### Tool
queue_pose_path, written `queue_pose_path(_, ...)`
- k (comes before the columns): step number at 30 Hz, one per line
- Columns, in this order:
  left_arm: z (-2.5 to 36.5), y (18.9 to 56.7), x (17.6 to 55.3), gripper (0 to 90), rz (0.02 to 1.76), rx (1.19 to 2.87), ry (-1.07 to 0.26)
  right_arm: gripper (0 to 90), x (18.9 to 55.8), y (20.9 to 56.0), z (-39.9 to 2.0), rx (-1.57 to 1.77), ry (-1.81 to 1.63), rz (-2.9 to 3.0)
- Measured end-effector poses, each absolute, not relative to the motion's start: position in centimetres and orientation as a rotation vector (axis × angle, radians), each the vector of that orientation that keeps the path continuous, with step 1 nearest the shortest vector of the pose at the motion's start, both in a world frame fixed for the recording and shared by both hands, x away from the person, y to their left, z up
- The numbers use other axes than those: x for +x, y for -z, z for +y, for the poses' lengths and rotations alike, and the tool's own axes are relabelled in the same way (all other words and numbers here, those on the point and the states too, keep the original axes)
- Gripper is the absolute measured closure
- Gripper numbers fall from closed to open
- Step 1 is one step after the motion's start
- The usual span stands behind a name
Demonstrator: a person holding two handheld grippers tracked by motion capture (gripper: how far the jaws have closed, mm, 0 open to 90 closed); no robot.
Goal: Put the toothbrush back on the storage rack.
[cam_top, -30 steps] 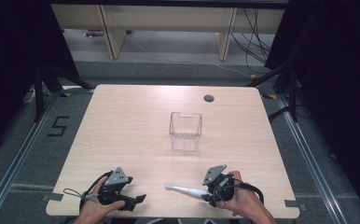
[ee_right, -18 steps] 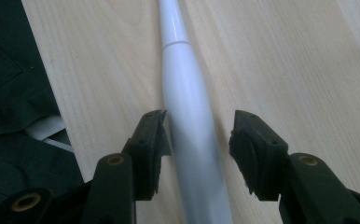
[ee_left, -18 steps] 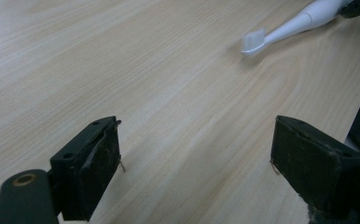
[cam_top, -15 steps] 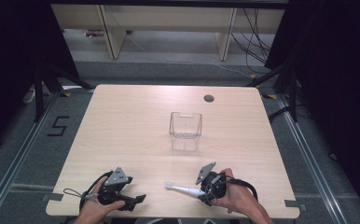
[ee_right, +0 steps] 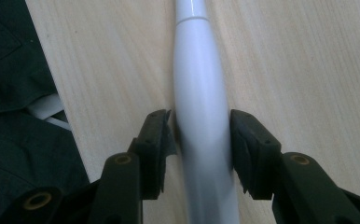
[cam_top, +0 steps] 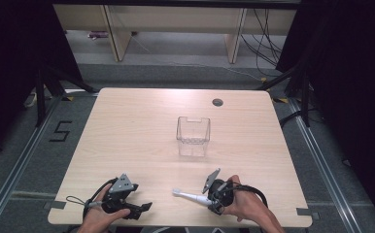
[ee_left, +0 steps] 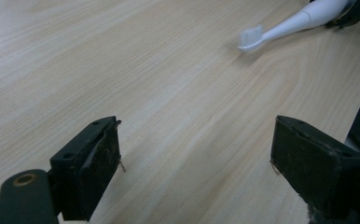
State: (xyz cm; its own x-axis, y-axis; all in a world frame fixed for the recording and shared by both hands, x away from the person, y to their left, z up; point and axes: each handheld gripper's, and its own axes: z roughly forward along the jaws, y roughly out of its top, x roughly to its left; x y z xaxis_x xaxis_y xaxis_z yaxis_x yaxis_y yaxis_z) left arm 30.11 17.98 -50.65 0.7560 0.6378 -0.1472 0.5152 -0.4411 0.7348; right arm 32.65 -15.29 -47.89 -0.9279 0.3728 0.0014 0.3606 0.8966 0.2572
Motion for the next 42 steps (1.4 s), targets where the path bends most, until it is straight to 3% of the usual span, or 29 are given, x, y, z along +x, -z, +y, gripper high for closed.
queue_pose_path(15,18.0,50.7,30.1,14.9,0.862,2.134,-0.19,65.9,33.0,47.7,-14.5,0.487,-0.277,3.035)
queue_pose_path(42,17.9,50.7,30.0,14.9,0.868,2.118,-0.19,66.3,33.7,47.4,-13.8,0.435,-0.131,3.079)
